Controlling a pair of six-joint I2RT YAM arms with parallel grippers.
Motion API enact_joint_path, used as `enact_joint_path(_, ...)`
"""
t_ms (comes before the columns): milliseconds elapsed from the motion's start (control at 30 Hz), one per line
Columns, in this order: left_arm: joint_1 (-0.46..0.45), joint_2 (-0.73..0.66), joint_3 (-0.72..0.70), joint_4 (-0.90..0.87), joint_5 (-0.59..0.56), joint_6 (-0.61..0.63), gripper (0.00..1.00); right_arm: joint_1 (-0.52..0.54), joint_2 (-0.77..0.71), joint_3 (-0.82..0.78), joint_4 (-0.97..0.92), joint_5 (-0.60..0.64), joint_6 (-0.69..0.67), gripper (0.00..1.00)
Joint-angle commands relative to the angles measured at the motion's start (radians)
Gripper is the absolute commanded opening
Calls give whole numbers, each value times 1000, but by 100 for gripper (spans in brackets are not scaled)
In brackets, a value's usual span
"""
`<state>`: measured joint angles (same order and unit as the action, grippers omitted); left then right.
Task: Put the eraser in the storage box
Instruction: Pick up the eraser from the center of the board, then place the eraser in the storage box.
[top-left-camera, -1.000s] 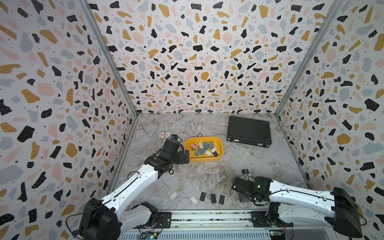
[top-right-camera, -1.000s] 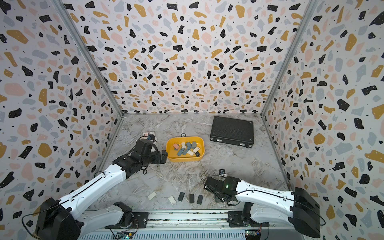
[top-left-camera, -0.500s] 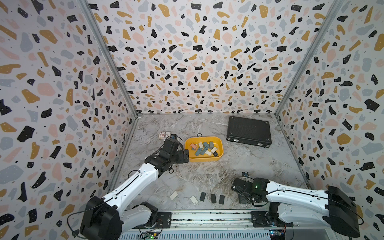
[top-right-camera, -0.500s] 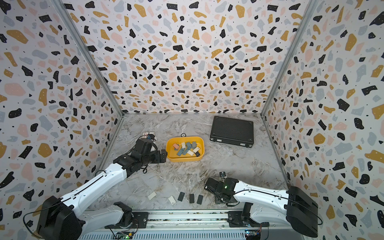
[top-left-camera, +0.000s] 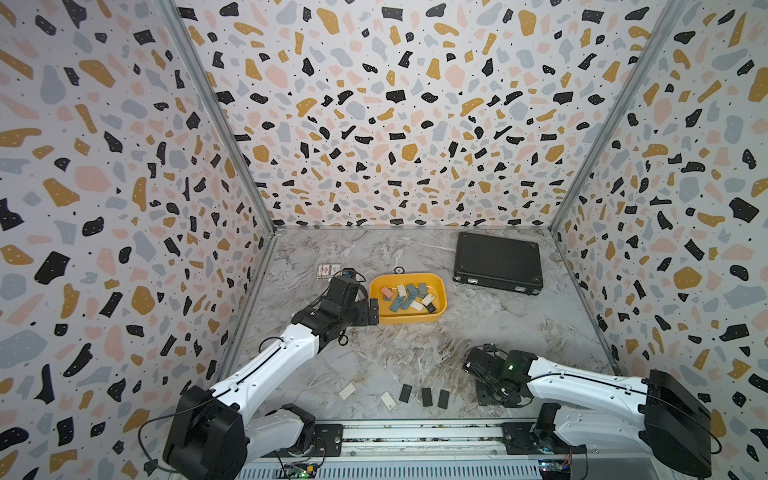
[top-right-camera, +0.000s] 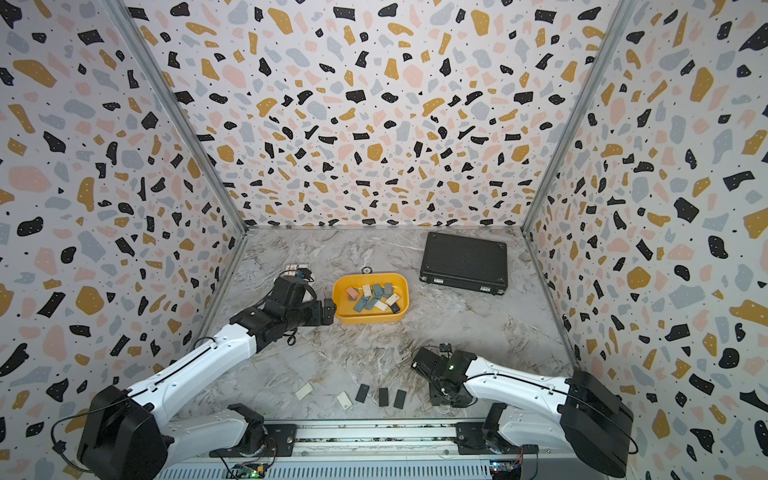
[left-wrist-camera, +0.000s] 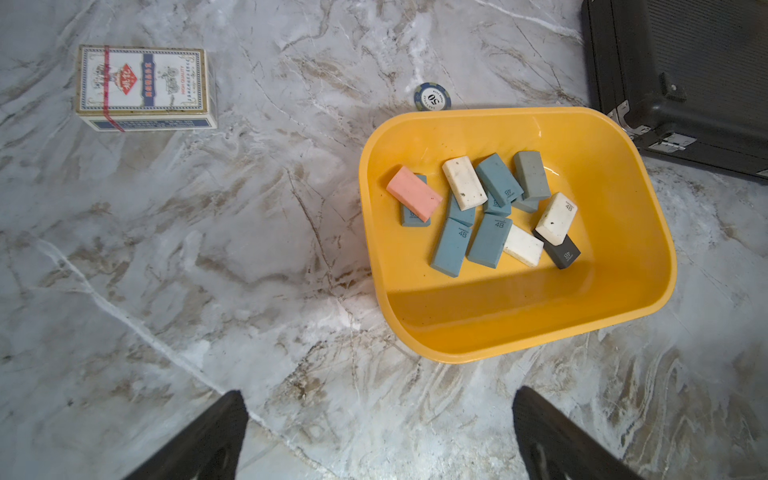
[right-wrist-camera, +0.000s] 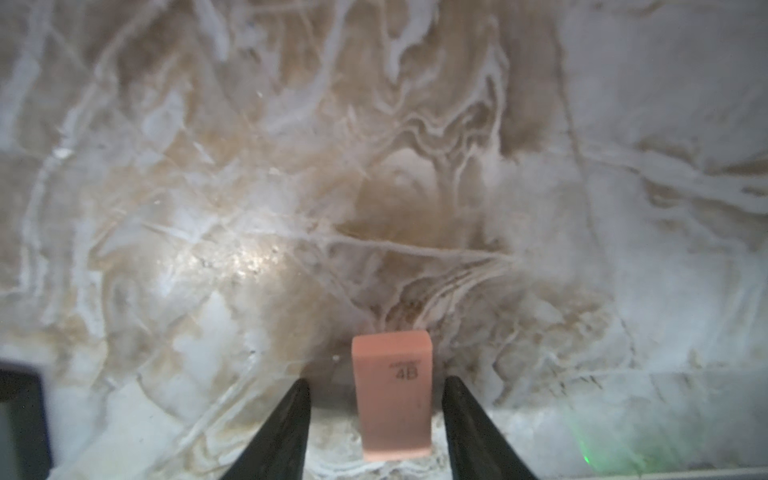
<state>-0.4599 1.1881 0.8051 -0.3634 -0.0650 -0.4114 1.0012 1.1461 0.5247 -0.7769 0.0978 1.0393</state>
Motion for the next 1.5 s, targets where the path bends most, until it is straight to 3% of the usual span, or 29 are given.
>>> enact_joint_path(0, 6, 7, 5, 36, 6, 9, 100, -13, 27, -37, 19, -21, -20, 50)
enact_joint_path(467, 7, 25, 17, 40, 16, 10, 99, -30, 52, -23, 15, -24, -43, 22)
enact_joint_path(767, 13, 22, 51, 22, -20, 18, 100, -36, 14, 250, -182, 175, -165, 18)
enact_joint_path(900, 37, 36, 89, 2, -33, 15, 100, -66, 127, 429, -162, 195, -291, 18)
enact_joint_path(1133, 152, 71, 118, -14, 11, -59, 100, -154, 428, 786, -67, 84, -545, 18)
enact_joint_path(1467, 234, 75, 103, 16, 41, -75, 100, -261, 810, 1205, -42, -59, -718, 18)
